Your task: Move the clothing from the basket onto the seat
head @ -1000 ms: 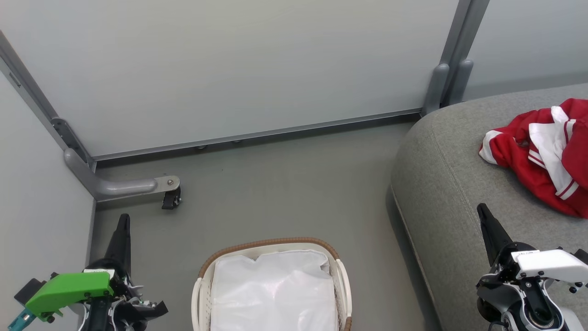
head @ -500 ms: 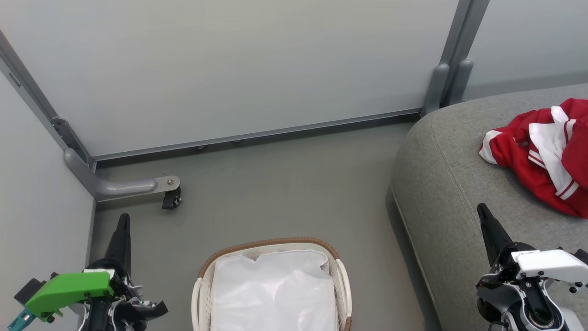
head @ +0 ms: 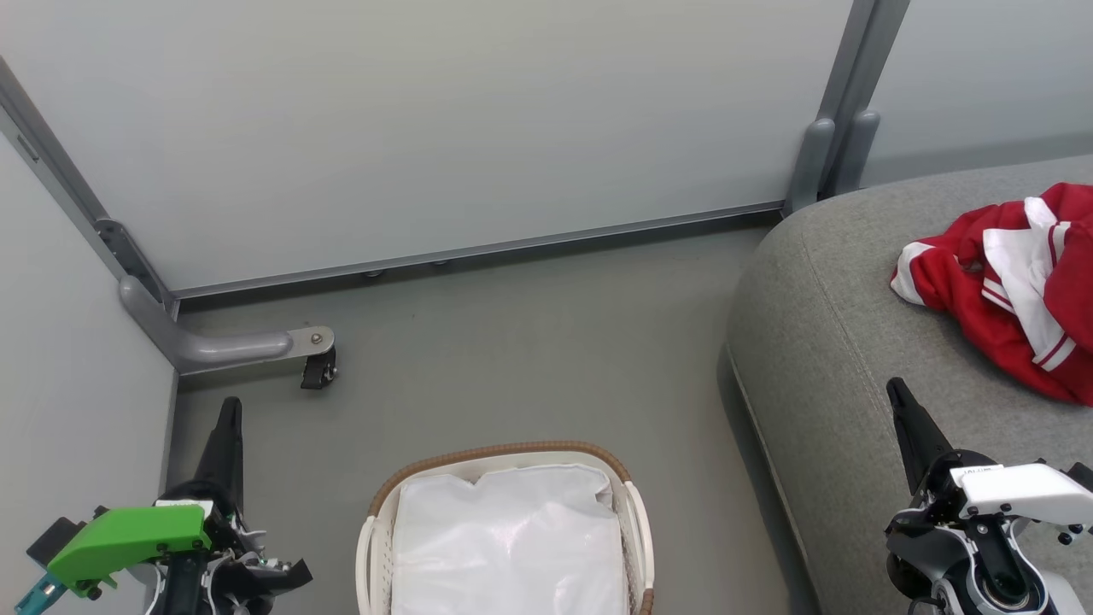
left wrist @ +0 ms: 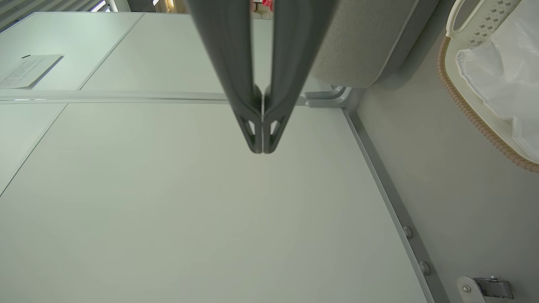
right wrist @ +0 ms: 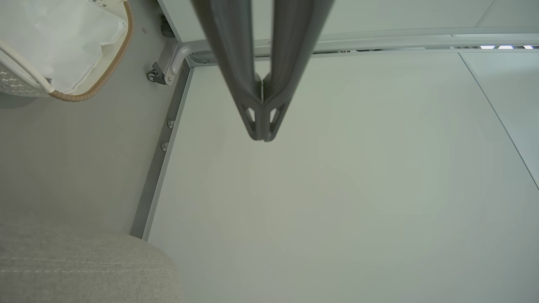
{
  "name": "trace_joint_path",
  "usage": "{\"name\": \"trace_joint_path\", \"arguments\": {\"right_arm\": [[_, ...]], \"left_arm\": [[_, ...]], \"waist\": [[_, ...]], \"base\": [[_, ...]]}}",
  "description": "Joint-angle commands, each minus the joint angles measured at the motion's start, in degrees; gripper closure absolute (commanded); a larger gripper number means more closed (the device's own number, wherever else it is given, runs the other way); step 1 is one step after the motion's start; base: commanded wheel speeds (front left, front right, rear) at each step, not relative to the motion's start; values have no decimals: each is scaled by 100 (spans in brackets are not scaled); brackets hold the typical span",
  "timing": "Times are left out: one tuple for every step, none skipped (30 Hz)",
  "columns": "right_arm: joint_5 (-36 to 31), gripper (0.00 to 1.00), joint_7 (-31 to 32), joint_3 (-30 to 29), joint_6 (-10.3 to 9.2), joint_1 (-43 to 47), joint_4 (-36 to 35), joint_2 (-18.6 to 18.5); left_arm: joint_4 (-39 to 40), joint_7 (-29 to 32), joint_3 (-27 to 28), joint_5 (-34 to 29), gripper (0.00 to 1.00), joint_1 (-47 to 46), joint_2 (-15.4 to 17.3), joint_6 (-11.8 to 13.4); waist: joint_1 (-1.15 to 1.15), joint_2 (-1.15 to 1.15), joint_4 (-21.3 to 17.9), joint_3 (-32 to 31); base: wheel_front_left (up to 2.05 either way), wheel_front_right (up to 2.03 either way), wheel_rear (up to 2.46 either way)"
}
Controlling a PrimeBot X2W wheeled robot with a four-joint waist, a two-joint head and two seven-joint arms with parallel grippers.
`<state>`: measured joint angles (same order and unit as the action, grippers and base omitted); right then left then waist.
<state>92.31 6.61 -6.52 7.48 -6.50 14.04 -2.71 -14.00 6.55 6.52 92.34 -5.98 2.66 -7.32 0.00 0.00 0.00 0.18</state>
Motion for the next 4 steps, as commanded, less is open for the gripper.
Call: {"name": "trace_joint_path", "arguments": {"right_arm": [[20,100,7,-12,2,59,-16,-32],[20,100,7,-12,2,59,-16,-32],[20,100,7,-12,2,59,-16,-32],[20,100,7,-12,2,59,-16,-32]], "left_arm": [[6,17,9,16,100,-51,40,-33],[7,17,9,16,100,-51,40,-33],[6,17,9,16,100,-51,40,-33],[8,17,9,16,100,-51,40,-33]], "waist": [[0,0,0,0],[0,0,0,0],[0,0,0,0],[0,0,0,0]], "base": [[0,0,0],[0,0,0],[0,0,0],[0,0,0]]}}
